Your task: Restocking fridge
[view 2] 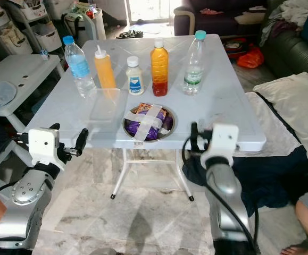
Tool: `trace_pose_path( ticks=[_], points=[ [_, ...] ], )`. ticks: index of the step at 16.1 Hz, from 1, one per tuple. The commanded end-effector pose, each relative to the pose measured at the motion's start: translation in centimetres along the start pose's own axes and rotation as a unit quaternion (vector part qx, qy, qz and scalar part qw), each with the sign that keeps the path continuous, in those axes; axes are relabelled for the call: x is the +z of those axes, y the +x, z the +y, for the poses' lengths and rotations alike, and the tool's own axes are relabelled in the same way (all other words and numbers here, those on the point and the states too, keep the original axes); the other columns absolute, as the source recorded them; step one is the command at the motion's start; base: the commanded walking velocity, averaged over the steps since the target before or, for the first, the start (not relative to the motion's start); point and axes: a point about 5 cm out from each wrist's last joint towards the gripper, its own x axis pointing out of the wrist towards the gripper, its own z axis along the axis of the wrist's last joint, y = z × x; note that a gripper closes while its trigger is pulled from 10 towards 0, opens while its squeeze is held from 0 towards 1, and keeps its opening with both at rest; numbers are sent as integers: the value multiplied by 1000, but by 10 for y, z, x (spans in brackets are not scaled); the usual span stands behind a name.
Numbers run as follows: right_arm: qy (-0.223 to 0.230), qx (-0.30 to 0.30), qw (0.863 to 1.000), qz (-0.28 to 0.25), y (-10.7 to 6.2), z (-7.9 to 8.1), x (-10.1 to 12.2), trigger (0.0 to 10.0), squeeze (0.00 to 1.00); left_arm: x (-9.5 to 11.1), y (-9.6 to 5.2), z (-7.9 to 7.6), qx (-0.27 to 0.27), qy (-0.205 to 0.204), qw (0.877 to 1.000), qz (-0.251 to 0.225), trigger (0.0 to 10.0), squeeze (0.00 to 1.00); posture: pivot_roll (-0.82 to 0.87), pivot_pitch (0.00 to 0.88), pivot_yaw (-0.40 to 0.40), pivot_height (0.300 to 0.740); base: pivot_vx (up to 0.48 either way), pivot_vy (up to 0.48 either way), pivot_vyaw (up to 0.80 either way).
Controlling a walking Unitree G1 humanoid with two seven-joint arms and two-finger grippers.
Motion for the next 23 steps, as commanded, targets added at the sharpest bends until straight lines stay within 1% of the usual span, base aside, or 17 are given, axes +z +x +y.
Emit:
trace_pose_path(
  ticks=[1, 2, 4, 5, 6, 7, 8, 10, 11, 12, 15, 20, 23],
  points=[
    [10, 27, 1000, 1, 7, 9, 4, 10000, 1000, 0, -1, 4, -1, 10, 1000, 6, 10000, 0, -3, 0, 92, 740, 0, 0, 0],
    [9, 27, 1000, 3, 14, 11, 5, 10000, 1000, 1, -1, 4, -1, 12, 1000, 7, 10000, 0, -3, 0, 92, 740, 0, 0, 0],
    [30, 34, 999, 10, 20, 17, 8, 10000, 1000, 2, -3, 5, 2, 16, 1000, 8, 10000, 0, 8, 0, 90, 740, 0, 0, 0],
    [37, 44, 998, 15, 23, 24, 9, 10000, 0, 2, -5, 7, 3, 18, 1000, 10, 10000, 0, 15, 0, 89, 740, 0, 0, 0],
    [42, 46, 998, 18, 23, 26, 8, 10000, 0, 2, -6, 7, 3, 18, 1000, 10, 10000, 0, 17, 0, 89, 740, 0, 0, 0],
    [49, 65, 996, 32, 25, 37, 5, 10000, 0, 2, -7, 7, 2, 19, 1000, 12, 10000, 0, 21, 5, 90, 740, 0, 0, 0],
    [58, 75, 994, 45, 27, 43, 3, 10000, 0, 3, -7, 6, 0, 20, 1000, 13, 10000, 0, 24, 10, 93, 740, 0, 0, 0],
    [68, 77, 993, 53, 31, 48, 2, 10000, 0, 4, -7, 6, -1, 21, 1000, 14, 10000, 0, 32, 19, 95, 740, 0, 0, 0],
    [77, 71, 993, 61, 38, 48, 3, 10000, 0, 4, -8, 7, -3, 24, 1000, 16, 10000, 0, 34, 22, 96, 740, 0, 0, 0],
    [79, 71, 992, 61, 41, 48, 5, 10000, 0, 4, -8, 7, -4, 24, 1000, 16, 10000, 0, 39, 25, 96, 740, 0, 0, 0],
    [90, 61, 990, 86, 52, 44, 3, 10000, 0, 4, -11, 7, -5, 27, 999, 20, 10000, 0, 47, 33, 95, 740, 0, 0, 0],
    [86, 66, 987, 115, 55, 50, -8, 10000, 0, 5, -14, 8, -4, 30, 999, 22, 10000, 0, 62, 41, 89, 740, 0, 0, 0],
    [87, 74, 986, 125, 64, 48, -9, 9882, 0, 7, -15, 8, -8, 33, 999, 23, 10000, 0, 72, 54, 94, 740, 0, 0, 0]
  ],
)
